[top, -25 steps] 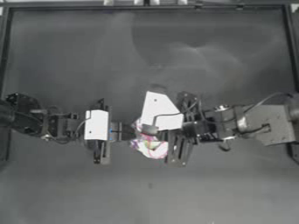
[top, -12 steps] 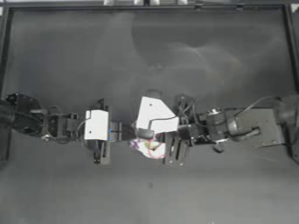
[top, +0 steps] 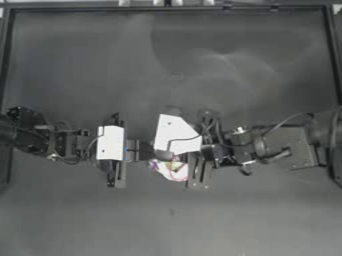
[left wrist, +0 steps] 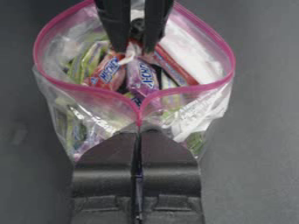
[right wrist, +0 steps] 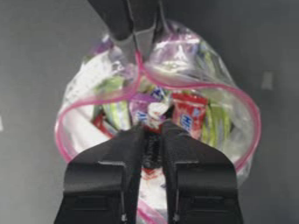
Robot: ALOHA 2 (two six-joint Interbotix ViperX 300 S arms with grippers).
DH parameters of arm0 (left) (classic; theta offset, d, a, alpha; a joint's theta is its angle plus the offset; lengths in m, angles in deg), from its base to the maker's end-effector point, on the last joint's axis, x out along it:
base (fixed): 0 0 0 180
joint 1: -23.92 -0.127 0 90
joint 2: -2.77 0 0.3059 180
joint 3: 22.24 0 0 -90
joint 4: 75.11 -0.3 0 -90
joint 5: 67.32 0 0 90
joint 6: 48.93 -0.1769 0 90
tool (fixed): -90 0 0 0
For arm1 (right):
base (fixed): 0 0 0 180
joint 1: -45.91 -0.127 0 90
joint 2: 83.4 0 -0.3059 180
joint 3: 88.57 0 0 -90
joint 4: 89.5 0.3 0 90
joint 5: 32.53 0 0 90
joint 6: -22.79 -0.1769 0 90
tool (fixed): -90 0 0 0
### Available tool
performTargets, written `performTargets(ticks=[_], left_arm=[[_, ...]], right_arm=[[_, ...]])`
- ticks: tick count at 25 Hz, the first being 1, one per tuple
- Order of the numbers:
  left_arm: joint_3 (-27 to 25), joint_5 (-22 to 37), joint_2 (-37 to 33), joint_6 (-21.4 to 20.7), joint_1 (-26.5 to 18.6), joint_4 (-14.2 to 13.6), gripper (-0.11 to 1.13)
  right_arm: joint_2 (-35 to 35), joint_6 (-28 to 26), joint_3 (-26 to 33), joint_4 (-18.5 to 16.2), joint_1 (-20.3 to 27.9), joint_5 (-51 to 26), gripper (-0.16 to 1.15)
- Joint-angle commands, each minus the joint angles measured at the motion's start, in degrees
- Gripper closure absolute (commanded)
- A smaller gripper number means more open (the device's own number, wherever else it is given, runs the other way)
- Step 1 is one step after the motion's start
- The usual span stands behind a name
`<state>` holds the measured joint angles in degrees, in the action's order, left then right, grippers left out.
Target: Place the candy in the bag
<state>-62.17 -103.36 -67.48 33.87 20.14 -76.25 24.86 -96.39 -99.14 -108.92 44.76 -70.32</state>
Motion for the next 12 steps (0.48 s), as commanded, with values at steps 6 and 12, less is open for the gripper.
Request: performTargets(ticks=[6, 12], left_arm=[[0.88, -0.35, -0.88, 0.00, 0.00, 0.00, 0.98], [0.88, -0.35, -0.79, 0.00, 0.00, 0.00, 0.98]], right_arm=[[-0.88, 0.00, 0.53, -1.14, 0.79, 0.26, 0.39], [-0.88, -0.26, 0.70, -1.23, 1.05, 0.18, 0.15]])
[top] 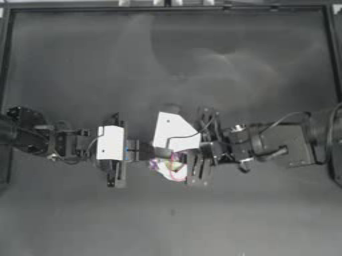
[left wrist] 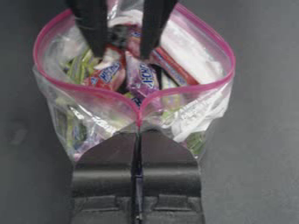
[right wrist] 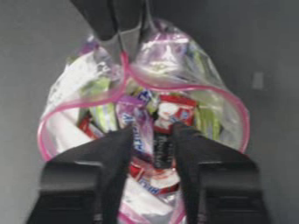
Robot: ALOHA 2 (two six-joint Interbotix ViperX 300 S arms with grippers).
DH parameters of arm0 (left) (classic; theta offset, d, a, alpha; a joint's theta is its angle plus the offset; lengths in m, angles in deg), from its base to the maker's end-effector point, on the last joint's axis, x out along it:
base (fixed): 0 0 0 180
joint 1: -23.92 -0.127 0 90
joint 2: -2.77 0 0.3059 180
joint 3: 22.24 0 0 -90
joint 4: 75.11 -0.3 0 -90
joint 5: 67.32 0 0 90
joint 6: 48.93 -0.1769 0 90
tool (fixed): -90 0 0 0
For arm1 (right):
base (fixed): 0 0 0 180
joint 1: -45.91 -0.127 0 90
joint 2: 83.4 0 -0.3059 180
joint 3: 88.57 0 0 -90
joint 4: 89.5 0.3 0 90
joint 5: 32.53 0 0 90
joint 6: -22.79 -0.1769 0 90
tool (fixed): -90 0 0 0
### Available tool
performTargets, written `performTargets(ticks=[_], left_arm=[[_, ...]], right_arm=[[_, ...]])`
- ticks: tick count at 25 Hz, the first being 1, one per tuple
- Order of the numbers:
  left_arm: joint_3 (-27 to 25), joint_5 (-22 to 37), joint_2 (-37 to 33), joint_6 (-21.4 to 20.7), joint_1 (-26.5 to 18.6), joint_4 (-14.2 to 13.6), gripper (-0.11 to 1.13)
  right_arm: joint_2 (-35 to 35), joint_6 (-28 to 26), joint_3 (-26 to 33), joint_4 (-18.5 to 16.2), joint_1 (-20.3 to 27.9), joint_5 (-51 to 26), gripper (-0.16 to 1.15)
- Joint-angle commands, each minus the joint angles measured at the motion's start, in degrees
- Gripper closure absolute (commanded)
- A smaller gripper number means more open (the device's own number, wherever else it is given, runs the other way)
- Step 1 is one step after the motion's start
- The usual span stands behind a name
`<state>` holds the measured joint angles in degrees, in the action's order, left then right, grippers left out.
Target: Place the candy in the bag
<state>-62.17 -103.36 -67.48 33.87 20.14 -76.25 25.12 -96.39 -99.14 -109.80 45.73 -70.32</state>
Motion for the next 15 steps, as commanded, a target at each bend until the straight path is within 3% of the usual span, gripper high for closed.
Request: performTargets(ticks=[1, 15], left_arm=[[0.88, -0.35, -0.88, 0.00, 0.00, 0.00, 0.98], [0.88, -0.35, -0.88, 0.00, 0.00, 0.00, 0.98]], right_arm=[[-1.14, -0.44, 0.62, -0.44, 0.09, 0.09, 0.13], [-3.96, -0.97, 1.14, -0.70, -0.88, -0.09, 0.10]])
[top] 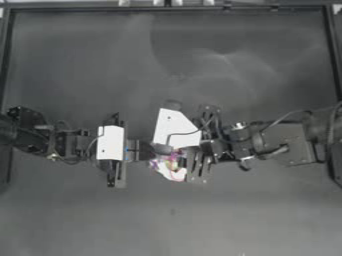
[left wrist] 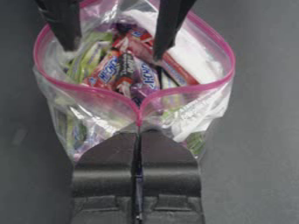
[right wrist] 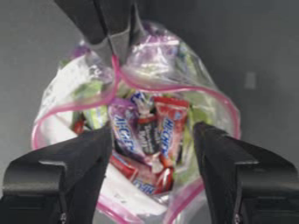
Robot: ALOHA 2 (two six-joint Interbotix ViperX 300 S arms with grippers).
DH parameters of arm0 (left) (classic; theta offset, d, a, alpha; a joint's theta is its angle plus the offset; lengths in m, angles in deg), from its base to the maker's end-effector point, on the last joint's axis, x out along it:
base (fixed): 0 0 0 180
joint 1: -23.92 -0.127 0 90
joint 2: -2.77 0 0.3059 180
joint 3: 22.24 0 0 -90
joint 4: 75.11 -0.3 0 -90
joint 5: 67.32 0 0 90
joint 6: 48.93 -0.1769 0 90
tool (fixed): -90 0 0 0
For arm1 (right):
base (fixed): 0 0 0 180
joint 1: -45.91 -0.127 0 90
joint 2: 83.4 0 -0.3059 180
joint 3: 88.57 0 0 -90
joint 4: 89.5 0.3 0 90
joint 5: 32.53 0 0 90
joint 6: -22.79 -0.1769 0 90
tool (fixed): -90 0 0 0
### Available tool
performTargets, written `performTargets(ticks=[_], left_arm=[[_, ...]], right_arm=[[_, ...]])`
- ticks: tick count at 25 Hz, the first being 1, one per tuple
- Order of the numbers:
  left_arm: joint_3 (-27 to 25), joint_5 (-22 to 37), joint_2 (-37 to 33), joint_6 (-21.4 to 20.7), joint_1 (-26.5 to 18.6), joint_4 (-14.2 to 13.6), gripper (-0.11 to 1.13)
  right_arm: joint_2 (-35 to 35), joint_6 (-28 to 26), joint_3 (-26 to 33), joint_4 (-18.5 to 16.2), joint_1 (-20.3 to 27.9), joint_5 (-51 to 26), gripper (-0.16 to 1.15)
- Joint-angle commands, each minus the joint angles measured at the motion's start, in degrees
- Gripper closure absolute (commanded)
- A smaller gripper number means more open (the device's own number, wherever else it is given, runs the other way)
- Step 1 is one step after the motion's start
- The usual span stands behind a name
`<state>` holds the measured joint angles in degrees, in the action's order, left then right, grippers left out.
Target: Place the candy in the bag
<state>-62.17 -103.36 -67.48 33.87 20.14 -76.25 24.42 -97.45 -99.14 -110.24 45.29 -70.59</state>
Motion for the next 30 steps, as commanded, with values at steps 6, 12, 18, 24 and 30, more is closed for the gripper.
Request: performTargets(ticks=[6, 12, 18, 24, 30], left_arm=[[0.88, -0.26, -0.79, 0.00, 0.00, -0.09, 0.98], [0.97, -0.35, -0.88, 0.00, 0.00, 0.00, 0.98], [1.41, -0.35, -0.97, 0.00, 0.00, 0.00, 0.98], [1.76, 0.62, -2.90, -0.09, 0.00, 0.00, 0.98], [1.58, 6.15, -7.29, -0.97, -0.53, 0.00, 0.98]], right_arm=[[-6.94, 0.44, 0.97, -0.35, -2.02, 0.18, 0.10], [-11.69, 0.70, -0.70, -0.62, -2.90, 0.35, 0.08], [-16.52, 0.09, -3.87, -0.62, -3.08, 0.70, 0.08], [-21.45, -0.26, -8.26, -0.18, -3.08, 4.04, 0.08], [-24.96, -1.76, -11.87, -0.62, -3.08, 8.26, 0.08]])
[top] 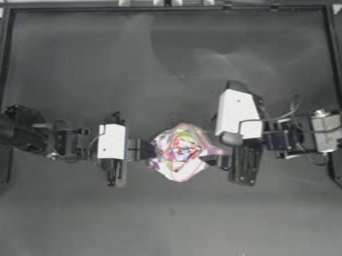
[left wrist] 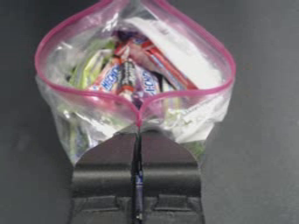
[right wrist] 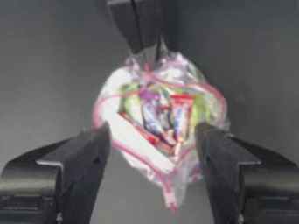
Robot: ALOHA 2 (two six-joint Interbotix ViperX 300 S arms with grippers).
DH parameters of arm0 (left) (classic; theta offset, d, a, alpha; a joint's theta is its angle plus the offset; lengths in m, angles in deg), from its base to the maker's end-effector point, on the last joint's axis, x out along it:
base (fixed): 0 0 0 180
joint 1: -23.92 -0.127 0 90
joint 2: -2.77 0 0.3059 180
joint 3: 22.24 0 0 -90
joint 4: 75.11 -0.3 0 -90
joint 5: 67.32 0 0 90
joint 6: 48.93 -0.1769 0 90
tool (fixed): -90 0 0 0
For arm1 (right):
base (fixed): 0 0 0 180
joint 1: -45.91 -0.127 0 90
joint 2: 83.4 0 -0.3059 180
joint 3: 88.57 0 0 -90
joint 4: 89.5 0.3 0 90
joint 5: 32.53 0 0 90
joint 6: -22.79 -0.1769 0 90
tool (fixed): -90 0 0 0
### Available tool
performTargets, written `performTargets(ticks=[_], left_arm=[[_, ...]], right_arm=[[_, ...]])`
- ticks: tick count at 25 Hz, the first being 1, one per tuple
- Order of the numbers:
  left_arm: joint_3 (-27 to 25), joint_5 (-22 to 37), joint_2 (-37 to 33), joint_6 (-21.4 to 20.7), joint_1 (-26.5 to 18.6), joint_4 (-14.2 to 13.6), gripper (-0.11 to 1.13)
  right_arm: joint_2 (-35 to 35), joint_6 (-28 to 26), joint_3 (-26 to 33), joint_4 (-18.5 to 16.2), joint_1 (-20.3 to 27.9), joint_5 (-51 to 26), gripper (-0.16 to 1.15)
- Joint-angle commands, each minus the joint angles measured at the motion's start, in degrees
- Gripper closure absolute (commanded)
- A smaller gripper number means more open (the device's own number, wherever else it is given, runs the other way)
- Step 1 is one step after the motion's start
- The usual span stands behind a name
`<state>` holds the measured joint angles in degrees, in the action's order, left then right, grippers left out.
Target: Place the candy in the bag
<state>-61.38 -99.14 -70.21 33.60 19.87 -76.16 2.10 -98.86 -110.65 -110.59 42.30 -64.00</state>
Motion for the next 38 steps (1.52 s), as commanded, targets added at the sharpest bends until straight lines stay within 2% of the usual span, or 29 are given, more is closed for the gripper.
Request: performTargets(ticks=[1, 16, 38], left_arm=[[0.88, 2.81, -5.01, -1.32, -0.18, -0.09, 0.98], [0.79, 9.93, -12.83, -4.04, -0.18, -0.09, 0.98], [-1.14, 14.41, -17.75, -4.13, -0.53, -0.09, 0.98]], right_arm=[[-3.08, -0.44, -0.79, -0.26, -0.09, 2.20, 0.08], [-5.89, -0.44, -3.96, -0.70, -0.09, 6.15, 0.08], [-6.06, -0.35, -4.13, -0.97, -0.09, 7.12, 0.08]])
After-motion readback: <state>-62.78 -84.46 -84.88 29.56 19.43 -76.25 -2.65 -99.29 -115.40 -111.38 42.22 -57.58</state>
